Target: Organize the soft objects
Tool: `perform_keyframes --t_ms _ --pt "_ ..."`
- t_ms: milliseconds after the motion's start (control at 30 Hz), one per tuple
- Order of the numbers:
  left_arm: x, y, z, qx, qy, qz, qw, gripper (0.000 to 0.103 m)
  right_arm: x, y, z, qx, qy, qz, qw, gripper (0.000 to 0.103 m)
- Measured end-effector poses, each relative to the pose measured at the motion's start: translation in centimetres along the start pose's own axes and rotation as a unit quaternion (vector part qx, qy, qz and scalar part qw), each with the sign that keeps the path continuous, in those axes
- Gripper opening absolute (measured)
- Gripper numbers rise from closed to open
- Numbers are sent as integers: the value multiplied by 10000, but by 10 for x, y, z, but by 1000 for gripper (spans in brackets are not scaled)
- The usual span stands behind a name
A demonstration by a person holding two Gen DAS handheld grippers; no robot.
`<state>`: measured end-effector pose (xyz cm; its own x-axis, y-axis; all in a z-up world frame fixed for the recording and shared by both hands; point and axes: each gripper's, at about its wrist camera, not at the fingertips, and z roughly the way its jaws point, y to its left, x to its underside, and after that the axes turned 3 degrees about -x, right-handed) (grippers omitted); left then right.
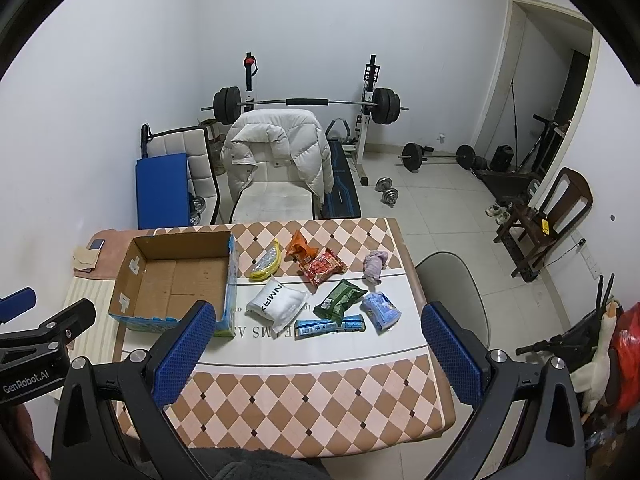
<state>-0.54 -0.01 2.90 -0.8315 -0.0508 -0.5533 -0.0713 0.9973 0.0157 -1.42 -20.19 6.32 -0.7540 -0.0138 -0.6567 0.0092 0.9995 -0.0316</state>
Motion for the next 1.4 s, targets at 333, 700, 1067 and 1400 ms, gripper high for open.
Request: perform_keyframes --t_ms 333,700,1067,1400 --pt "0 0 -2 1 2 11 10000 103 -2 -1 -4 -22 -15 25 10000 103" --pt "-4 0 -6 -9 -24 3 10000 103 -6 5 -6 -29 -57 3 10000 103" --pt "0 1 -5 20 -12 18 10000 103 -2 5 -2 -45 -52 41 10000 103" --pt "-39 -49 85 -291 281 871 9954 103 -1 -54 77 -191 729 923 9929 103"
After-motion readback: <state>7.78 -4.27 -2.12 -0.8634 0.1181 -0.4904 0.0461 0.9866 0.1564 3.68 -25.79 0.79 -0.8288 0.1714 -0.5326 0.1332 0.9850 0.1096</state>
